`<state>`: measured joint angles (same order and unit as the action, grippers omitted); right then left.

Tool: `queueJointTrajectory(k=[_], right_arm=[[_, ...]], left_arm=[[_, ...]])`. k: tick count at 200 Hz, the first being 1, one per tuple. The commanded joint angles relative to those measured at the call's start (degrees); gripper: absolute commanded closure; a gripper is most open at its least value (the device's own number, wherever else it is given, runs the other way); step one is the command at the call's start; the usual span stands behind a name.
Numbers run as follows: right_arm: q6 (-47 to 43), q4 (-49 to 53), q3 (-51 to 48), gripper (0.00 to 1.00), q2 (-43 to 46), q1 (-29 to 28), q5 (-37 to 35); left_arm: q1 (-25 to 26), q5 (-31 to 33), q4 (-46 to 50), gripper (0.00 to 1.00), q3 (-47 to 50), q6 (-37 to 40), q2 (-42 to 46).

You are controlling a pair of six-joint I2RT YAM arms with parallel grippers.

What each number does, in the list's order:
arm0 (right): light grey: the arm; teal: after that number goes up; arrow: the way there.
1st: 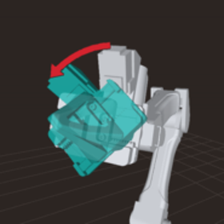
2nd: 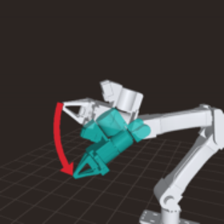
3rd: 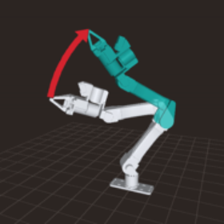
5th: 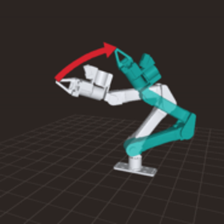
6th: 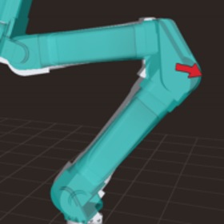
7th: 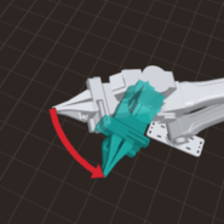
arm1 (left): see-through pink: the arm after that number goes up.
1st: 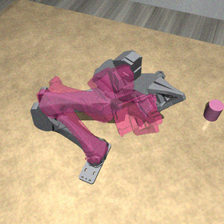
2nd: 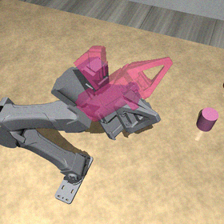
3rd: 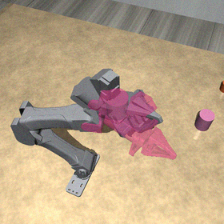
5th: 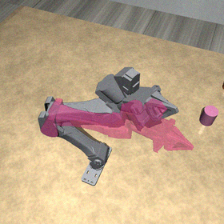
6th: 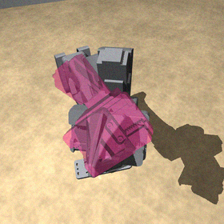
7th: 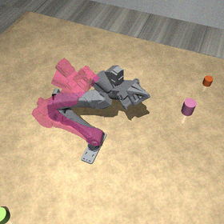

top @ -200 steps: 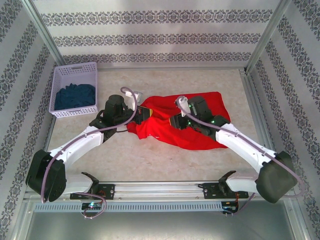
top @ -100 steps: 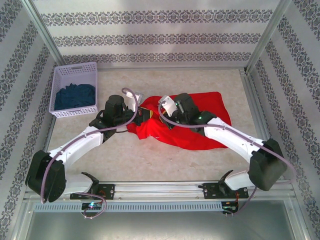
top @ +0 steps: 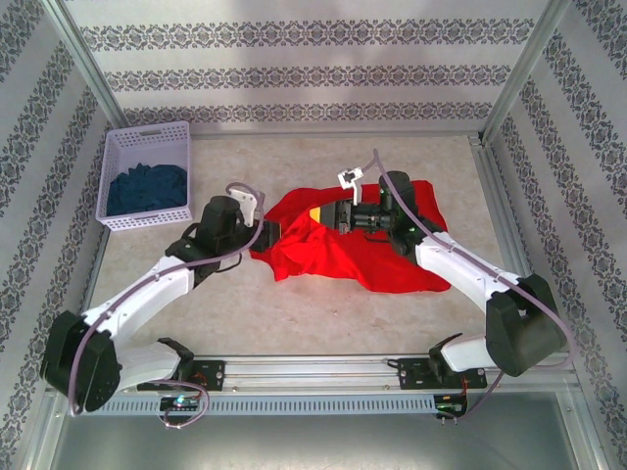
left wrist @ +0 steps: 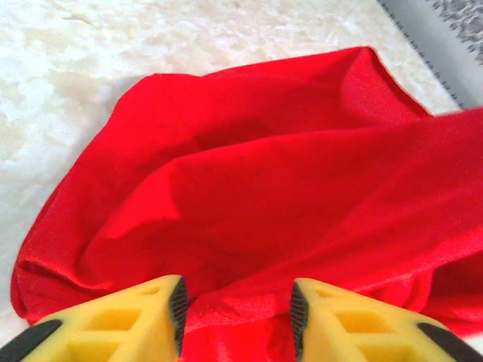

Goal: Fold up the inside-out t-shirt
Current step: Adjust the T-shirt at the center of the table.

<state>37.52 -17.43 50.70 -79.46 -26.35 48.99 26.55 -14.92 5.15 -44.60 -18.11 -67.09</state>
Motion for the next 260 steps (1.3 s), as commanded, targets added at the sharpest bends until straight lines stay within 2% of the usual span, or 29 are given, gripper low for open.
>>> queueJointTrajectory(k=[1, 29, 56, 82, 103, 108, 114, 122, 127, 133, 146, 161, 180, 195, 224, 239, 260], right_arm=[[6.6, -6.0, 0.6, 1.0, -1.1, 0.8, 3.6], [9.0, -5.6, 1.7, 1.0, -2.3, 1.4, 4.0], [9.8, -5.5, 1.9, 1.0, -2.3, 1.8, 4.9], [10.2, -5.4, 1.8, 1.0, -1.7, 2.4, 5.1], [11.1, -6.6, 1.7, 1.0, -1.9, 2.5, 5.9], [11.4, -7.1, 1.6, 1.0, -2.0, 2.5, 6.1], [11.5, -7.3, 1.4, 1.0, -2.0, 2.6, 6.4], [11.2, -7.0, 1.3, 1.0, -1.7, 3.1, 6.9], [10.9, -6.2, 1.2, 1.0, -1.3, 3.7, 7.0], [10.3, -4.5, 1.0, 1.0, -0.5, 4.7, 6.4], [6.8, 3.5, 1.1, 1.0, 1.7, 6.9, 2.7], [-0.8, 18.7, 3.7, 0.95, 3.5, 7.3, -7.5], [-8.3, 29.8, 6.5, 0.9, 3.5, 5.4, -17.9], [-11.4, 33.5, 7.6, 0.78, 4.0, 4.6, -22.9], [-18.3, 38.0, 8.4, 0.59, 7.5, 2.6, -27.2], [-22.3, 38.0, 6.1, 0.47, 12.5, -0.7, -30.9], [-25.7, 36.2, 1.3, 0.44, 19.7, -7.6, -37.3]], left_arm=[[2.1, -6.0, -0.7, 0.55, 1.2, 2.6, 5.6], [5.3, -13.3, -3.1, 0.63, -0.2, 4.1, 3.6], [5.9, -10.8, -0.8, 0.64, -4.7, 6.9, -2.9], [5.9, -10.7, -0.2, 0.57, -8.3, 9.4, -9.1], [5.9, -9.8, -1.5, 0.57, -11.3, 9.5, -14.0], [5.9, -9.0, -2.5, 0.6, -11.8, 9.1, -15.3], [5.9, -8.8, -3.2, 0.69, -12.7, 8.9, -16.7], [5.7, -9.0, -3.6, 0.9, -14.2, 8.1, -18.4], [5.5, -9.5, -3.9, 0.99, -14.9, 7.1, -18.9], [4.9, -11.4, -4.8, 1.0, -14.9, 5.6, -18.6], [2.6, -20.5, -11.2, 1.0, -11.6, -0.5, -15.6], [-0.3, -32.2, -23.9, 1.0, -5.8, -10.9, -12.1], [-2.3, -39.7, -34.7, 1.0, -1.5, -21.2, -9.2], [-2.9, -41.3, -39.1, 1.0, 0.9, -25.6, -6.7], [-2.9, -39.2, -33.8, 1.0, 1.0, -24.4, -3.5], [-2.9, -38.3, -31.9, 1.0, 0.3, -24.1, -3.8], [-2.8, -36.5, -30.7, 1.0, 0.4, -24.2, -3.7]])
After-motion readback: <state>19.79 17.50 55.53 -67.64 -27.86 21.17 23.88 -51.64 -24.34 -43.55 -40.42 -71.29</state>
